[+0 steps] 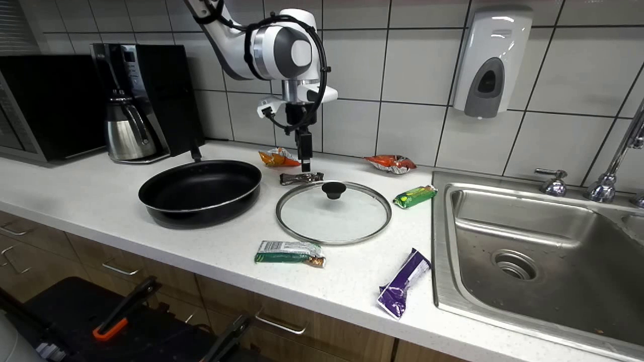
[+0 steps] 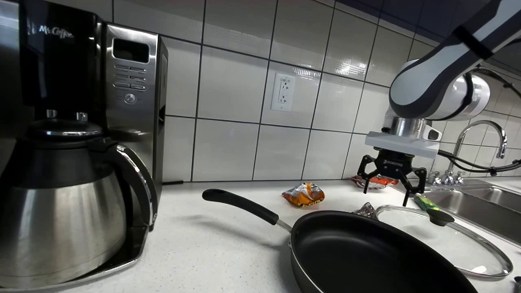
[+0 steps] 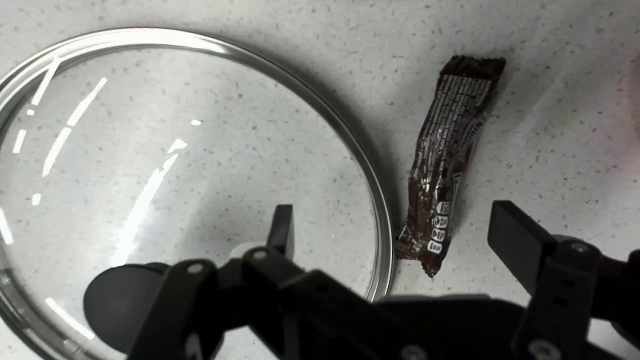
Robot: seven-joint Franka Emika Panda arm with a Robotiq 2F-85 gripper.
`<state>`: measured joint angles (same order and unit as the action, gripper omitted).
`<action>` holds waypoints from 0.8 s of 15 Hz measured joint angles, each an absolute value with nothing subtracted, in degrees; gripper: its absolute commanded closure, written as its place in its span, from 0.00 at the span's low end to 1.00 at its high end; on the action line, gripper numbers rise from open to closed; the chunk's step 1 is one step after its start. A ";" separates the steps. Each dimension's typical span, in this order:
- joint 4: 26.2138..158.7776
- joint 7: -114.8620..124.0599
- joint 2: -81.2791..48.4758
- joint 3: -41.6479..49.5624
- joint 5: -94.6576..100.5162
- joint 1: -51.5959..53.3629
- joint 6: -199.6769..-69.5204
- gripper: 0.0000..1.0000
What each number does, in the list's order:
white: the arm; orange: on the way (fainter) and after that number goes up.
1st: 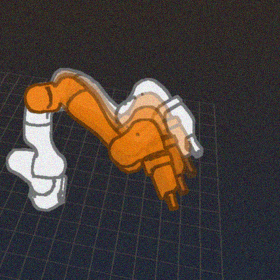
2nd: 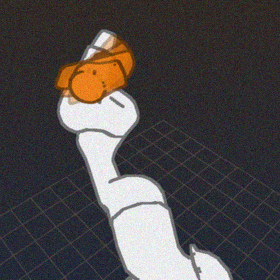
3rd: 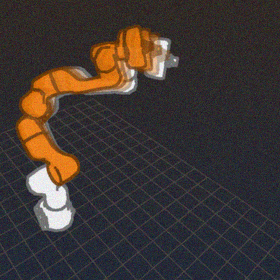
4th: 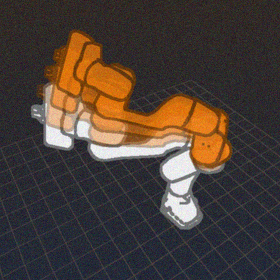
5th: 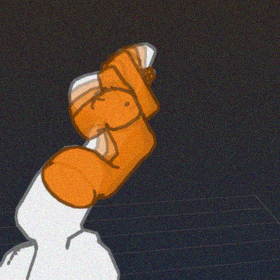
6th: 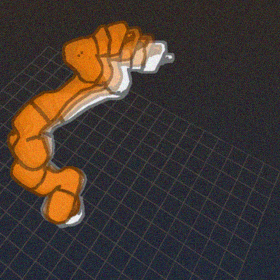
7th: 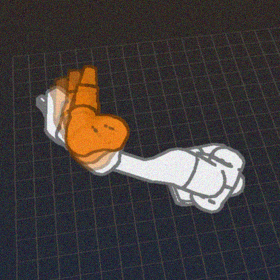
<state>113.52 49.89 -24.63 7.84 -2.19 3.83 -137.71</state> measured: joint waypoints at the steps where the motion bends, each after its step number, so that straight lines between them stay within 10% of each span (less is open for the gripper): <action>1: 112.98 50.67 -25.25 7.83 -2.35 4.15 -137.65 0.00; 12: 109.65 63.64 -29.64 7.80 -3.82 5.41 -137.76 0.00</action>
